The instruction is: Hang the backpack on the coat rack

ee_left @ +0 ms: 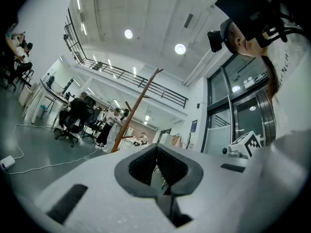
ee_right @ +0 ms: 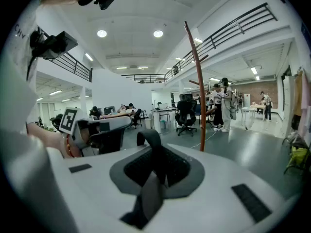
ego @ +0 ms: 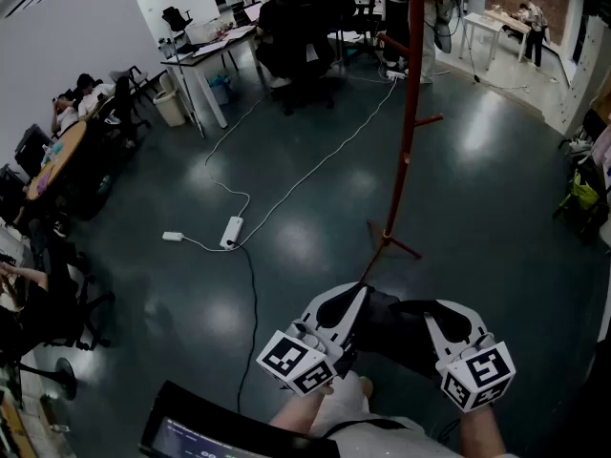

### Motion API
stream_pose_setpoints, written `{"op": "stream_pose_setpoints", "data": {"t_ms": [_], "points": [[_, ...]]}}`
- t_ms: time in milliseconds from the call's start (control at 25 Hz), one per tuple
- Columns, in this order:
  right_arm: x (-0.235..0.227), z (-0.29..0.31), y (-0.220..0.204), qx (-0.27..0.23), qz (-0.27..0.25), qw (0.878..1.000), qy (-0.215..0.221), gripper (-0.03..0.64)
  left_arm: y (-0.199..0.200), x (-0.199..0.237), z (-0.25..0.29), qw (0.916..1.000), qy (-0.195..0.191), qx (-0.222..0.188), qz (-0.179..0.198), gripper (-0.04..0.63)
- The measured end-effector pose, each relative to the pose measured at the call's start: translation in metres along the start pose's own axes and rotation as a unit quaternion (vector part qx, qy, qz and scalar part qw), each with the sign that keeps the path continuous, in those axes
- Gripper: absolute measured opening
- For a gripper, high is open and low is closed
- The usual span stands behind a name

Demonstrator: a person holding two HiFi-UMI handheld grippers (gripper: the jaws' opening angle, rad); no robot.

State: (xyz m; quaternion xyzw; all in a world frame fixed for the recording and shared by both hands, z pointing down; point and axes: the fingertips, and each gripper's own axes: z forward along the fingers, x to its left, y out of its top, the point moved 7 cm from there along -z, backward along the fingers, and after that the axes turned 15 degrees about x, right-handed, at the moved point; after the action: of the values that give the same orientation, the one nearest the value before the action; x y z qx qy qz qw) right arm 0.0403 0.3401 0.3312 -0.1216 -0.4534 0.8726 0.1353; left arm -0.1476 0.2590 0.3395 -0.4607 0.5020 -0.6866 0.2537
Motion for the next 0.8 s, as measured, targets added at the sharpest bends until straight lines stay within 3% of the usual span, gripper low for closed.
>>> {"op": "stream_pose_setpoints", "data": {"t_ms": [320,800], "points": [[-0.049,0.035,0.023,-0.004,0.001,1.000,-0.005,0.048,0.002,0.034,0.042,0.9998,0.000,0.019,-0.002,0.010],[-0.117,0.095,0.061,0.014,0.003,1.000,0.015,0.048,0.036,0.098,0.159,0.9993,-0.027,0.022,-0.013,0.009]]}}
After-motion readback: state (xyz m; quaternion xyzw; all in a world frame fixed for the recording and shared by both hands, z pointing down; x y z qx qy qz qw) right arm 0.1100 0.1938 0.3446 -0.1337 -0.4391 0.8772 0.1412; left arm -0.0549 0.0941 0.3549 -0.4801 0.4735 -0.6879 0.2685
